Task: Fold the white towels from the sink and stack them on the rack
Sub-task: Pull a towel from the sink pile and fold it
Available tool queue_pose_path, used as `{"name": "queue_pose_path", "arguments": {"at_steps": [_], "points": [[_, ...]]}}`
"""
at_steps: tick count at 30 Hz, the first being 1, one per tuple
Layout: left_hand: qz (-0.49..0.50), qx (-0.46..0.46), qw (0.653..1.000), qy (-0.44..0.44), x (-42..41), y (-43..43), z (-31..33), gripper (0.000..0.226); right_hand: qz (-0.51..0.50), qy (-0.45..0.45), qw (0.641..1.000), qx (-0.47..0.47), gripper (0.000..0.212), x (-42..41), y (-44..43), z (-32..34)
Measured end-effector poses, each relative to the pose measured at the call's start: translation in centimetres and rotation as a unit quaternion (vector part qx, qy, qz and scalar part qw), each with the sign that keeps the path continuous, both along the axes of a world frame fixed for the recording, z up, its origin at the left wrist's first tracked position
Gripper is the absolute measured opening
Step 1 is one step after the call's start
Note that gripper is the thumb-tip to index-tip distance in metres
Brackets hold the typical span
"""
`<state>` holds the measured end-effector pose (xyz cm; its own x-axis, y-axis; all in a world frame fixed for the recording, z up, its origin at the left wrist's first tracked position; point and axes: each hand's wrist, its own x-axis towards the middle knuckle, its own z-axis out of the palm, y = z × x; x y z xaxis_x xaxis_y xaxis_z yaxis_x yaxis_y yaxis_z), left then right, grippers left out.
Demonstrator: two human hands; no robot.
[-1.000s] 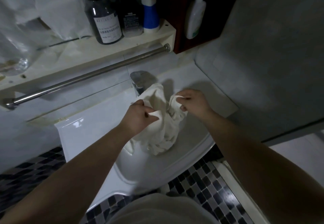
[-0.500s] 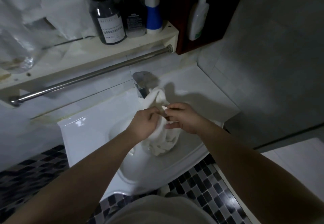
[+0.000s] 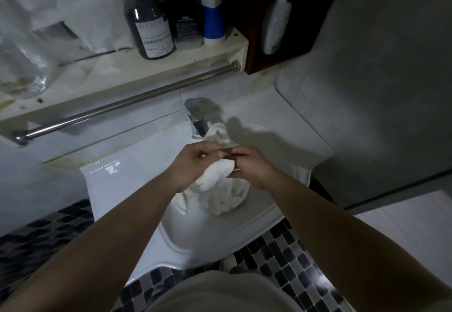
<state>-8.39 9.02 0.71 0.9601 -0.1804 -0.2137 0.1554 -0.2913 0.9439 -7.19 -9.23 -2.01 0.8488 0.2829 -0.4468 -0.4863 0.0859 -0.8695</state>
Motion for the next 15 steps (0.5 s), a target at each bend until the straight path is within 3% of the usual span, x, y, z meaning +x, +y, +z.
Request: {"name": "queue_pose_path", "arguments": {"at_steps": [3,7,11,15], "points": [[-0.042,-0.005,0.999,0.016,-0.4,0.2,0.0,0.008,0.029,0.004,0.999,0.042,0.014,-0.3,-0.6,-0.1],[0.043,0.027,0.999,0.01,-0.3,0.2,-0.1,0.011,0.063,0.017,0.994,0.083,0.013,-0.4,-1.3,-0.3],[0.07,0.101,0.992,-0.043,-0.2,-0.7,0.0,0.01,0.057,0.008,0.992,0.111,0.021,-0.5,-1.2,-0.3],[0.104,0.105,0.987,-0.07,-0.2,-1.0,-0.2,0.013,0.037,-0.008,0.993,0.112,0.022,-0.5,-1.0,0.0]]}}
